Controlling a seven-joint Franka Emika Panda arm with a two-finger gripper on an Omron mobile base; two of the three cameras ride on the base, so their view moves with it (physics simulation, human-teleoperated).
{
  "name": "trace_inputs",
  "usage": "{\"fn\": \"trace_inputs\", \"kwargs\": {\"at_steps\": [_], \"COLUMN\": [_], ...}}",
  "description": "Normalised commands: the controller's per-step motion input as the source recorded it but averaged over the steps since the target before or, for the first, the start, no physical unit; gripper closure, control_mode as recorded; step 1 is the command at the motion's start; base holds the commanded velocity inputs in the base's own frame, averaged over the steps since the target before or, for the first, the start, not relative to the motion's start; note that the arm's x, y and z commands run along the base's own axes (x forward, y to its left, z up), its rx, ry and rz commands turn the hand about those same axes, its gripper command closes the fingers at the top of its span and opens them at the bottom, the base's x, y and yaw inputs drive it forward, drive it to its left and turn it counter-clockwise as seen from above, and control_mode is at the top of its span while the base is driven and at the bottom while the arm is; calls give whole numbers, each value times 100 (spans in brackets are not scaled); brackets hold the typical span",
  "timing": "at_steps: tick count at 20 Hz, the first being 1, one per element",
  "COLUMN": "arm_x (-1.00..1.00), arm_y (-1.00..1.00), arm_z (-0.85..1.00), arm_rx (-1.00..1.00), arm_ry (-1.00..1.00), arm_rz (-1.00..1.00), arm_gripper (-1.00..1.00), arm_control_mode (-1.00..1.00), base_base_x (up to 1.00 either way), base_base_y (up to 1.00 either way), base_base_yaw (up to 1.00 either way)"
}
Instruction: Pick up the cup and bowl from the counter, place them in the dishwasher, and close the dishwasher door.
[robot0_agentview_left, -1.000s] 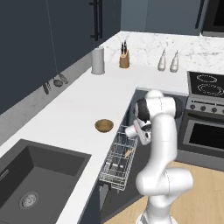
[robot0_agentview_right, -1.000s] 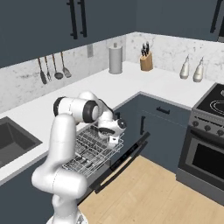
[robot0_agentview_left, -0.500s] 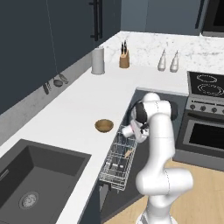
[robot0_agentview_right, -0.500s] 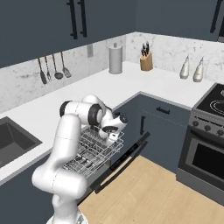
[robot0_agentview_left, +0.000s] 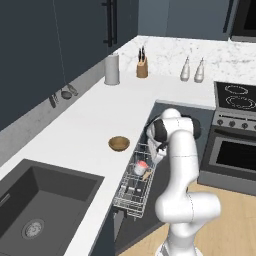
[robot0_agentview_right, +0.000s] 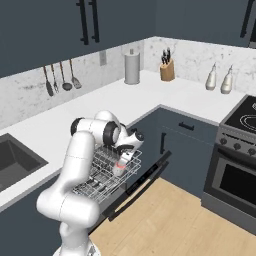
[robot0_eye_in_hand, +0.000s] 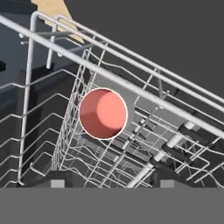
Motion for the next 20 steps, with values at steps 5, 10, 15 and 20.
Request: {"fn": "trace_inputs", "kwargs": {"at_steps": [5,10,15,20], "arm_x": [-65,-71,-43,-7], "arm_y": [-20,-1,2,1], "arm_z": [50,100,100,100], "arm_rx": [6,8,0,0], "arm_ry": [-8,-23,-20,-10], "arm_rz": [-13,-2,0,3], "arm_gripper": [-100,-100,-100,-100], "arm_control_mode": [-100,-100,-100,-100], "base_base_x": [0,0,0,0], "base_base_y": [0,0,0,0], "base_base_yaw": [0,0,0,0]}}
